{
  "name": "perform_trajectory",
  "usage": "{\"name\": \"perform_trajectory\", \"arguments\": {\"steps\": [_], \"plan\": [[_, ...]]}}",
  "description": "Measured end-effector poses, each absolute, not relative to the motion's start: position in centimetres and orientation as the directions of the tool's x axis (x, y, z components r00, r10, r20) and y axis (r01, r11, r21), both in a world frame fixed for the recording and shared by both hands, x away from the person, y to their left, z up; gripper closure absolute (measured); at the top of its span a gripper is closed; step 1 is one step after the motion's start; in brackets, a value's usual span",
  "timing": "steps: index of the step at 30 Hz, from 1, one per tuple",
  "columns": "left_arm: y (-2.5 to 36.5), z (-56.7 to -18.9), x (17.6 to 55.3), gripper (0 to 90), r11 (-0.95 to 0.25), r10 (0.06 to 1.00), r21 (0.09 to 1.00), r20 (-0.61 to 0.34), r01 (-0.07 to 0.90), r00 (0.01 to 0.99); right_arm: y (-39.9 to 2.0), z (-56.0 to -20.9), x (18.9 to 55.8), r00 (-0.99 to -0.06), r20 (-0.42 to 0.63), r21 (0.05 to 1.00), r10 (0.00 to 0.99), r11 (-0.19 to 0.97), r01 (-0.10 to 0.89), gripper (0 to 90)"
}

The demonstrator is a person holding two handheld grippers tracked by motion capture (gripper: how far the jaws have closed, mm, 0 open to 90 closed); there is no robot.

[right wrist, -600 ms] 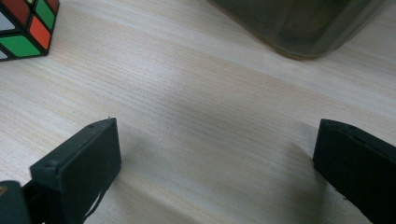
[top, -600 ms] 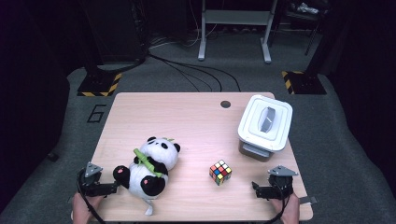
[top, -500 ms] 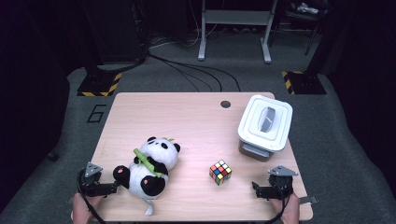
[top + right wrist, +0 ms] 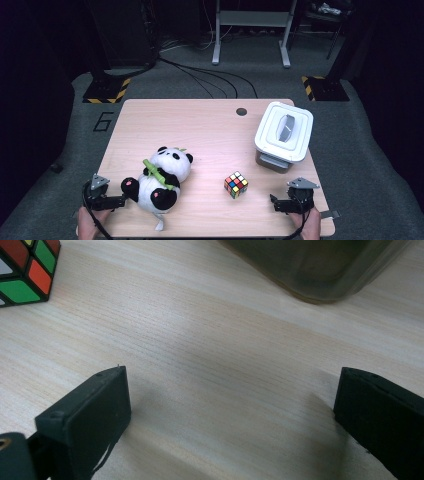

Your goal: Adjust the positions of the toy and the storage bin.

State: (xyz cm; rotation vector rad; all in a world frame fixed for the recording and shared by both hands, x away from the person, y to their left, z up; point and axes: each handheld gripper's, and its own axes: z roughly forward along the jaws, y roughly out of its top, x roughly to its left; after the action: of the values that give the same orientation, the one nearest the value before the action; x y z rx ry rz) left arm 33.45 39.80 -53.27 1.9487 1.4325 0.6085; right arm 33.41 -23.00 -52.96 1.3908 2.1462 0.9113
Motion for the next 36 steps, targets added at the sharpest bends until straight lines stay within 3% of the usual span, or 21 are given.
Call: {"name": "perform_trajectory", "arguments": {"steps": [15,36], "plan": [[39.9,-52.7,33.4,0.1,-0.182,0.958,0.724,-0.022,0.665,0.286,-23.0,-52.9,33.4,-0.403,0.001,0.719,0.915,0.279,0.636,1.4],[39.0,-42.7,31.3,0.8,-0.192,0.952,0.8,0.01,0.568,0.307,-23.0,-52.9,33.4,-0.399,0.001,0.72,0.917,0.277,0.636,1.7]]}}
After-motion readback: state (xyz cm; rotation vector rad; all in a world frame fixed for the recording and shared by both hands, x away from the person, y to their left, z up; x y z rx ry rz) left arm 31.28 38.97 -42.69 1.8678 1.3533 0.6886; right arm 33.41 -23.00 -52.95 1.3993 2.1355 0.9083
